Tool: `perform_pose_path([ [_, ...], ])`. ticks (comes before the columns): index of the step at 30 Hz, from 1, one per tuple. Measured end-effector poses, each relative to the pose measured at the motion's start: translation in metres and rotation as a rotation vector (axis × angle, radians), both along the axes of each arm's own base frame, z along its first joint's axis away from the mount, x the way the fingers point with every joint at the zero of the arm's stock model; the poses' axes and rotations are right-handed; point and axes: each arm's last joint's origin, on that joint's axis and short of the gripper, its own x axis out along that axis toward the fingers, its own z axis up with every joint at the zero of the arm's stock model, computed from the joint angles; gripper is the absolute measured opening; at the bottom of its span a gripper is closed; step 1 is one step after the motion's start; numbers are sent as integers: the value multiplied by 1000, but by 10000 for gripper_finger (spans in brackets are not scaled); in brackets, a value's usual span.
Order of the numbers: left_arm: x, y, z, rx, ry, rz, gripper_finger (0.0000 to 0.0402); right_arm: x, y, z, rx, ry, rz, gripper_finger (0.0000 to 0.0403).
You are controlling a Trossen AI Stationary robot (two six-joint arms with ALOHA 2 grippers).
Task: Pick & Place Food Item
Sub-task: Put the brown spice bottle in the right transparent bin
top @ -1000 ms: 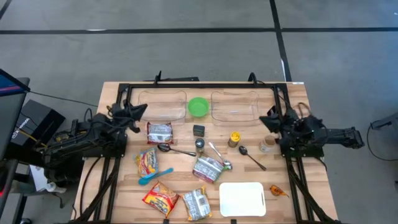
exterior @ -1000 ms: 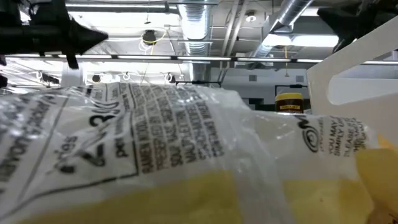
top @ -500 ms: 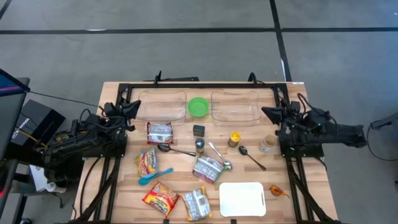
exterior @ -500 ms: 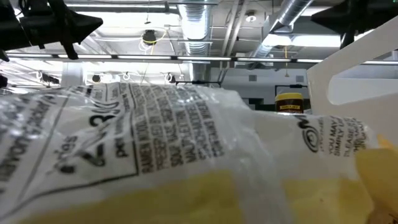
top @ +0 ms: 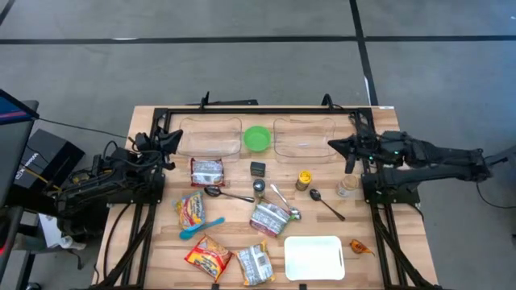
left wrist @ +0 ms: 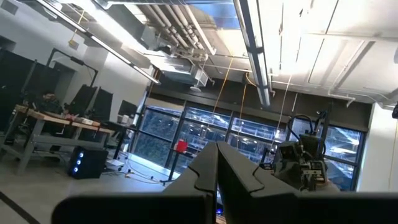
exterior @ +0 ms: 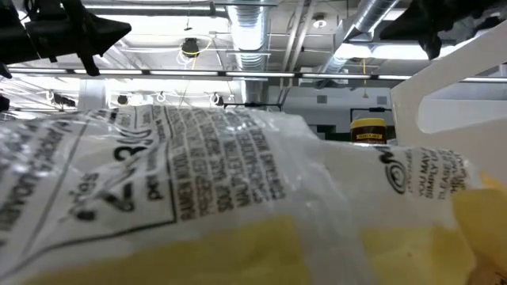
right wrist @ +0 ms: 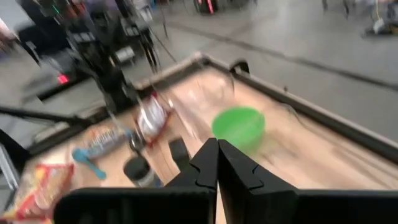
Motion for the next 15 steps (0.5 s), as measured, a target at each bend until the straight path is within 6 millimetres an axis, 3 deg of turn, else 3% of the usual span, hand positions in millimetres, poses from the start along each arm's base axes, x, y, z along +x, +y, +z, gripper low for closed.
perform_pose_path([
  [7,0,0,-1,-5,4,-2,0,15,0,12,59,223,-24,1],
  [15,0,0,-1,-5,6,-3,0,43,12,5,63,397,65,1],
])
